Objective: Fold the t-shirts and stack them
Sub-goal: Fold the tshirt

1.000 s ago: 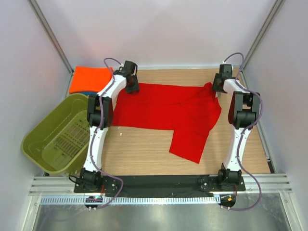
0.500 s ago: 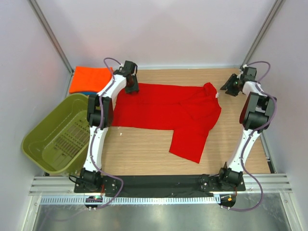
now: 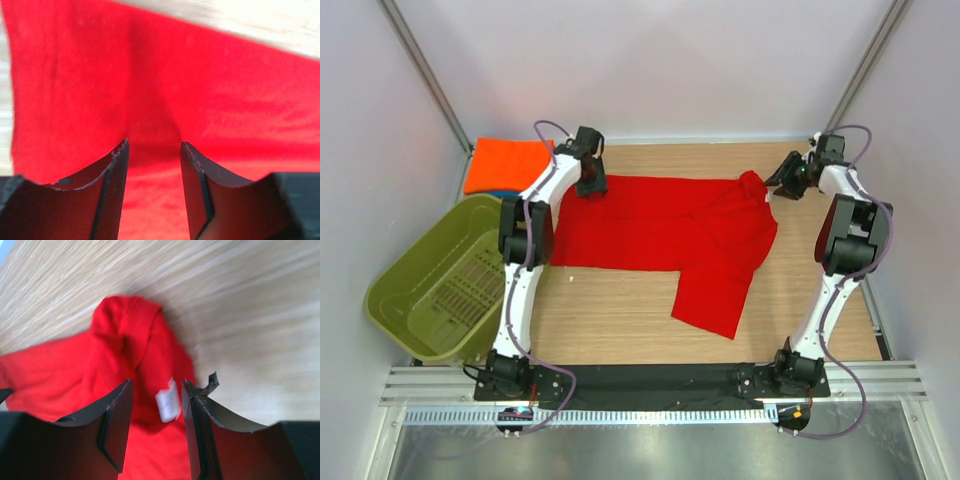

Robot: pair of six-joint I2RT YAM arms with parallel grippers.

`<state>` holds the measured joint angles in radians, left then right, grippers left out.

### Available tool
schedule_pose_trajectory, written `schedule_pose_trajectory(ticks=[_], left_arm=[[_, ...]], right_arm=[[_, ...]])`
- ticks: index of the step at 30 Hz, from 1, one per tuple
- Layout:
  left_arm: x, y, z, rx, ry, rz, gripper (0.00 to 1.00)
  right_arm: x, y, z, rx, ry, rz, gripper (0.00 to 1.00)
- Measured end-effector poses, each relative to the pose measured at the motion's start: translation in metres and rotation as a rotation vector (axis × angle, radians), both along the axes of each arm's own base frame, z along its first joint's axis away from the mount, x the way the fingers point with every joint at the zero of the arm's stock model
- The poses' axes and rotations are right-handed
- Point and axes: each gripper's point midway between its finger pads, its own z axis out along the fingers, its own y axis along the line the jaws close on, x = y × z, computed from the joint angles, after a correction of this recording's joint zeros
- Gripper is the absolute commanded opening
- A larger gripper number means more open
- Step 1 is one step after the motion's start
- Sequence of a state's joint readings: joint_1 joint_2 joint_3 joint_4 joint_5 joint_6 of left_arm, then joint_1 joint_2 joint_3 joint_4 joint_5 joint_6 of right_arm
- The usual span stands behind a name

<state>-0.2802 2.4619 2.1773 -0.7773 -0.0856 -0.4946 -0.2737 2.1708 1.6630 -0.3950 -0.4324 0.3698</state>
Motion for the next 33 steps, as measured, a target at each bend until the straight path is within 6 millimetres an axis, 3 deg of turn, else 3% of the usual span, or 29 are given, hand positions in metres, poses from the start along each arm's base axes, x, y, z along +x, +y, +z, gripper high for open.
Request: schedule_pose_trajectory(ticks=[4, 9, 12, 15, 20, 30, 33], left_arm=[[-0.008, 0.003, 0.019, 0.003, 0.001, -0.003, 0.52], [-0.010, 0.001, 0.079, -0.034, -0.091, -0.014, 0.52], [-0.017, -0.001, 0.117, -0.061, -0.149, -0.034, 0.51], [-0.030, 0.001, 0.136, -0.066, -0.169, -0.058, 0.51], [-0.050, 0.006, 0.126, -0.046, -0.114, -0.084, 0.51], [-0.093, 0.008, 0.068, -0.019, 0.071, -0.089, 0.50], [-0.105, 0.006, 0.060, -0.010, 0.105, -0.085, 0.51]], right_arm=[[-0.020, 0.008, 0.039, -0.022, 0.025, -0.022, 0.48], [-0.058, 0.019, 0.084, -0.073, 0.076, -0.158, 0.46], [-0.087, 0.033, 0.082, -0.112, 0.140, -0.213, 0.43], [-0.109, 0.043, 0.056, -0.149, 0.229, -0.236, 0.41], [-0.137, 0.031, 0.008, -0.198, 0.362, -0.291, 0.40], [-0.141, 0.026, -0.043, -0.220, 0.409, -0.348, 0.33], [-0.132, 0.017, -0.045, -0.262, 0.402, -0.359, 0.28]])
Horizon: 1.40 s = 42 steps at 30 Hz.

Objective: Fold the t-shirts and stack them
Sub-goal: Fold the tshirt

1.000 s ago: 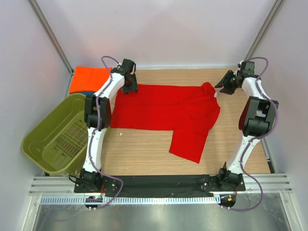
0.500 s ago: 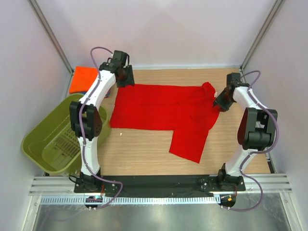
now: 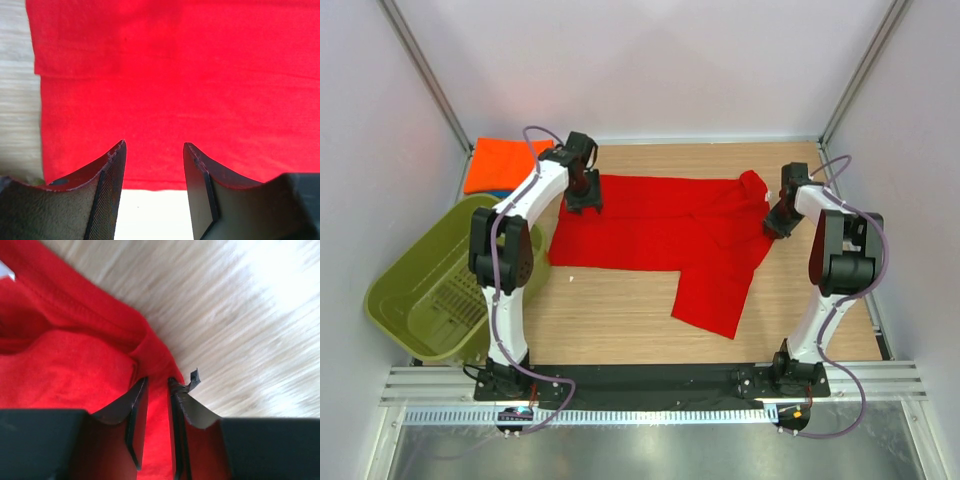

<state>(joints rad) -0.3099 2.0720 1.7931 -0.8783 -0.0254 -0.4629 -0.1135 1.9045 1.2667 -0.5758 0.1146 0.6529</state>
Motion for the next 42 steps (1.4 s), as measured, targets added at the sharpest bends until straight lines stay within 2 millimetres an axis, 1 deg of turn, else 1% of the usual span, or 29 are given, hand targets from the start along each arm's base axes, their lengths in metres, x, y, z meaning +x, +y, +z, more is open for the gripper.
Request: schedule_pose_trajectory(ticks=[2, 6, 9, 12, 15, 17, 19, 21, 25, 27, 31, 36, 39, 42], left_arm=[[-0.004, -0.002, 0.003, -0.001, 0.002, -0.001, 0.51], [-0.005, -0.002, 0.022, -0.006, -0.041, 0.004, 0.52], [-0.003, 0.000, 0.035, -0.006, -0.071, 0.020, 0.52], [-0.001, 0.000, 0.037, -0.012, -0.079, 0.033, 0.51], [0.000, -0.001, 0.037, -0.021, -0.078, 0.050, 0.50], [0.003, -0.002, 0.034, -0.024, -0.076, 0.059, 0.49], [0.004, -0.003, 0.028, -0.027, -0.065, 0.073, 0.49], [0.005, -0.004, 0.022, -0.032, -0.064, 0.083, 0.48], [-0.001, -0.002, 0.004, -0.030, -0.035, 0.101, 0.47], [-0.003, -0.002, -0.004, -0.024, -0.021, 0.102, 0.48], [-0.001, -0.001, -0.013, -0.024, -0.013, 0.106, 0.48], [0.001, 0.007, -0.020, -0.033, -0.006, 0.129, 0.48], [0.004, 0.013, -0.020, -0.035, -0.010, 0.144, 0.48], [0.006, 0.018, -0.022, -0.039, -0.013, 0.156, 0.47]], right_arm=[[0.004, -0.005, -0.001, -0.024, 0.015, 0.004, 0.27], [0.011, -0.019, 0.000, -0.078, 0.025, 0.016, 0.27], [0.016, -0.038, 0.001, -0.123, 0.034, 0.016, 0.27], [0.016, -0.056, 0.002, -0.169, 0.044, 0.010, 0.27], [0.018, -0.066, 0.005, -0.188, 0.054, 0.019, 0.30], [0.021, -0.066, 0.009, -0.177, 0.046, 0.031, 0.31], [0.027, -0.061, 0.014, -0.150, 0.023, 0.044, 0.32], [0.029, -0.051, 0.019, -0.102, 0.000, 0.051, 0.32], [0.027, -0.030, 0.032, -0.002, -0.054, 0.049, 0.33], [0.025, -0.026, 0.038, 0.019, -0.069, 0.045, 0.34], [0.027, -0.028, 0.039, 0.019, -0.078, 0.038, 0.36], [0.031, -0.042, 0.037, 0.007, -0.078, 0.008, 0.38], [0.037, -0.050, 0.032, -0.001, -0.075, -0.006, 0.38], [0.038, -0.055, 0.023, -0.003, -0.062, -0.019, 0.38]])
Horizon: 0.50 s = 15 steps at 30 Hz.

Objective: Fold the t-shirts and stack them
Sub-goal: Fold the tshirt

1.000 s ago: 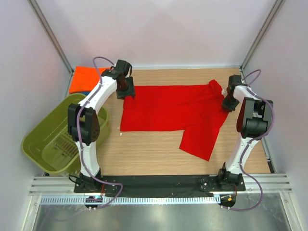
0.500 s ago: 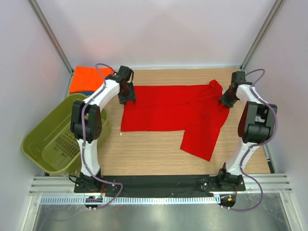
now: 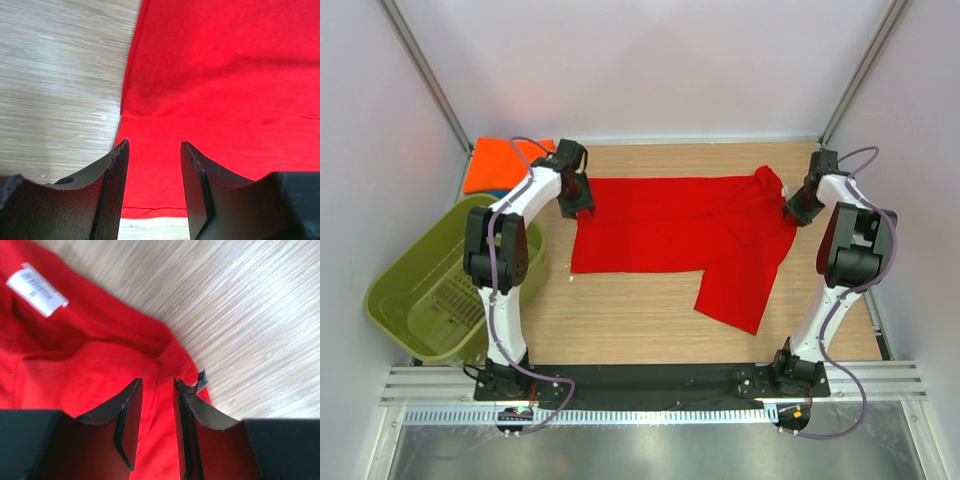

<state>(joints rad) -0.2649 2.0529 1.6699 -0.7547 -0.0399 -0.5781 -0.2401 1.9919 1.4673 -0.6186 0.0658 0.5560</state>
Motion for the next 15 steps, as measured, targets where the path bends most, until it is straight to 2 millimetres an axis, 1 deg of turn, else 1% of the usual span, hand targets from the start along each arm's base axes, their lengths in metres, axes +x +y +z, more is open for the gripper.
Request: schedule_pose_trajectory(ticks=[6, 10, 13, 15], left_arm=[[-0.001, 0.002, -0.005, -0.002, 0.011, 0.007, 0.47], [-0.001, 0.002, -0.005, -0.001, 0.011, 0.008, 0.47], [-0.001, 0.002, -0.005, -0.004, 0.012, 0.013, 0.46], [0.000, 0.002, -0.005, -0.005, 0.012, 0.017, 0.46]], right_arm=[[0.003, -0.007, -0.019, 0.008, 0.025, -0.014, 0.38], [0.011, -0.010, -0.015, 0.003, 0.000, -0.016, 0.38], [0.015, -0.010, -0.013, 0.001, -0.013, -0.015, 0.33], [0.017, -0.010, -0.013, 0.002, -0.018, -0.016, 0.32]])
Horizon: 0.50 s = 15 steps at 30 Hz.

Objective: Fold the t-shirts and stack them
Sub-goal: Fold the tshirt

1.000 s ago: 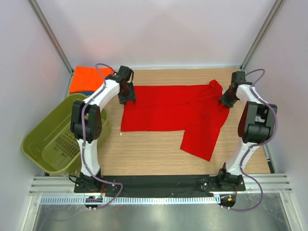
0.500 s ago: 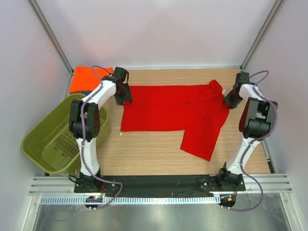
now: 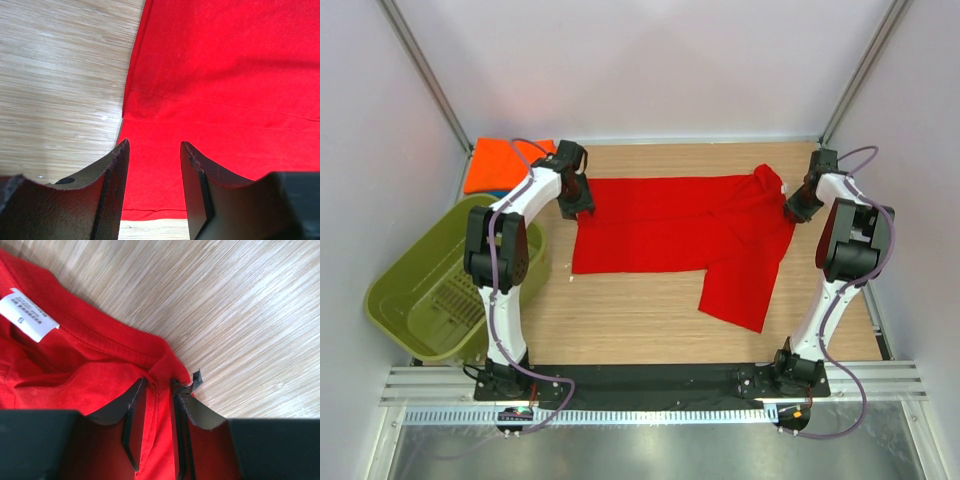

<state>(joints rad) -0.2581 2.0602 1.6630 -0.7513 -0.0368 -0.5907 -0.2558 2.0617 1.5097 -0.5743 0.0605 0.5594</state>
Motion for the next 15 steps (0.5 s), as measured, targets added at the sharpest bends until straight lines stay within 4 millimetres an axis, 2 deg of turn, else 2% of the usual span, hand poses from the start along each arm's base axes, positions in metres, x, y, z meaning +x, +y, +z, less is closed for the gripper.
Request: schedule_pose_trajectory(ticks=[9, 12, 15], left_arm=[[0.0004, 0.0016, 0.0000, 0.000, 0.001, 0.007, 0.47], [0.0006, 0.0024, -0.0001, 0.004, 0.000, 0.009, 0.48], [0.0009, 0.0034, -0.0002, 0.009, -0.002, 0.012, 0.48]], right_arm=[[0.0004, 0.0023, -0.0030, 0.018, 0.006, 0.003, 0.42], [0.0001, 0.0031, -0.0026, 0.021, 0.007, 0.004, 0.41], [-0.0002, 0.0033, -0.0017, 0.023, 0.009, 0.005, 0.36]])
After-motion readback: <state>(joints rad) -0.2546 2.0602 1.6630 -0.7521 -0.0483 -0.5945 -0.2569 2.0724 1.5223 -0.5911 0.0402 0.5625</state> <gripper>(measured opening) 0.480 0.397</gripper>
